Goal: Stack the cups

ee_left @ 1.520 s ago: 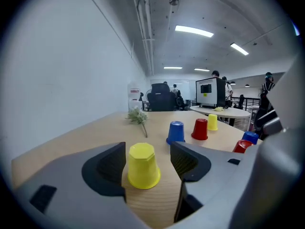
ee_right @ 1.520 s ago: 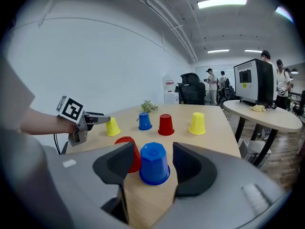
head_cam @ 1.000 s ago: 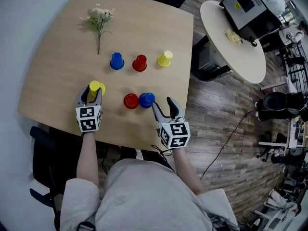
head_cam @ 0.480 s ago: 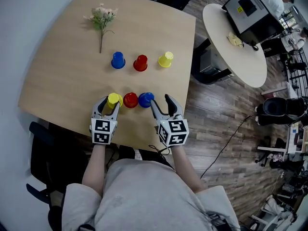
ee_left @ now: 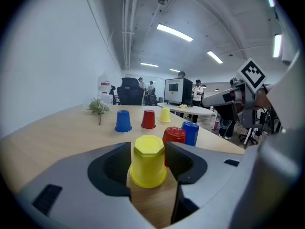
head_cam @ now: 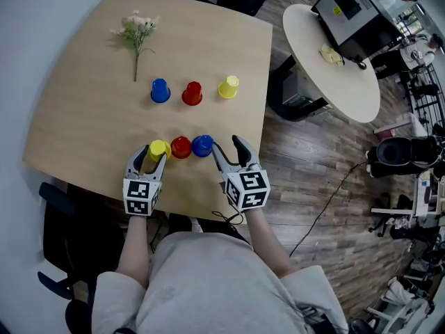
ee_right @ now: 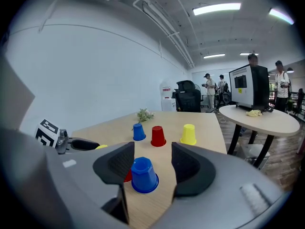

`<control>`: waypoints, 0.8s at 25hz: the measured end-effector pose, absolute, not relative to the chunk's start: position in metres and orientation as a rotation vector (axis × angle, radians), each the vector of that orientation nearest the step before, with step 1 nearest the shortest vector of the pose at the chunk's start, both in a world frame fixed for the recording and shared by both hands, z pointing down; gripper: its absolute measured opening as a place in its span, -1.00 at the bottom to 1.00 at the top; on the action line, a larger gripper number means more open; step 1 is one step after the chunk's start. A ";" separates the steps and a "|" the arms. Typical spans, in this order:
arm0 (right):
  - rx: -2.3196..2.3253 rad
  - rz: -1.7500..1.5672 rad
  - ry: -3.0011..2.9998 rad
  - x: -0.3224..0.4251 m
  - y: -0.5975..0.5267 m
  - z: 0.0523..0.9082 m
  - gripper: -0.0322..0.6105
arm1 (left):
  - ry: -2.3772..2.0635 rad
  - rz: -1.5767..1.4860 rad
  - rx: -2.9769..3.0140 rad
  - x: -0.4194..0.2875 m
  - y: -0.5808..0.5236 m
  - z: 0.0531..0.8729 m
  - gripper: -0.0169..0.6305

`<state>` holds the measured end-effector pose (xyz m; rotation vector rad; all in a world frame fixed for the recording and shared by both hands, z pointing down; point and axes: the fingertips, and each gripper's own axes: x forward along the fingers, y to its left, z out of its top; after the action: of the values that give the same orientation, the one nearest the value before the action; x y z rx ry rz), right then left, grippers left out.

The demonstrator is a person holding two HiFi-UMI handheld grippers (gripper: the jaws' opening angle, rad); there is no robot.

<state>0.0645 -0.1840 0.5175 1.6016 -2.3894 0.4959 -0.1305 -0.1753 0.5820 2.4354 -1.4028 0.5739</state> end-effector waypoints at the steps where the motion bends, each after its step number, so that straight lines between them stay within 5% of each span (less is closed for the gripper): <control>1: 1.587 0.495 -2.394 0.067 -0.186 0.515 -0.11 | -1.417 0.552 2.432 -0.134 -0.175 0.578 -0.29; 5: 1.519 0.468 -2.412 0.082 -0.203 0.499 -0.33 | -1.500 0.454 2.408 -0.149 -0.172 0.554 -0.31; 10: 1.452 0.449 -2.411 0.102 -0.242 0.482 -0.39 | -1.593 0.340 2.358 -0.162 -0.169 0.529 -0.83; 20: 1.406 0.436 -2.318 0.127 -0.323 0.512 -0.36 | -1.635 0.323 2.405 -0.144 -0.216 0.467 -0.84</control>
<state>0.1274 -0.3229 0.5124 1.4058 -2.3178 0.4365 -0.1440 -0.2159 0.4667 2.4048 -1.6348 0.3229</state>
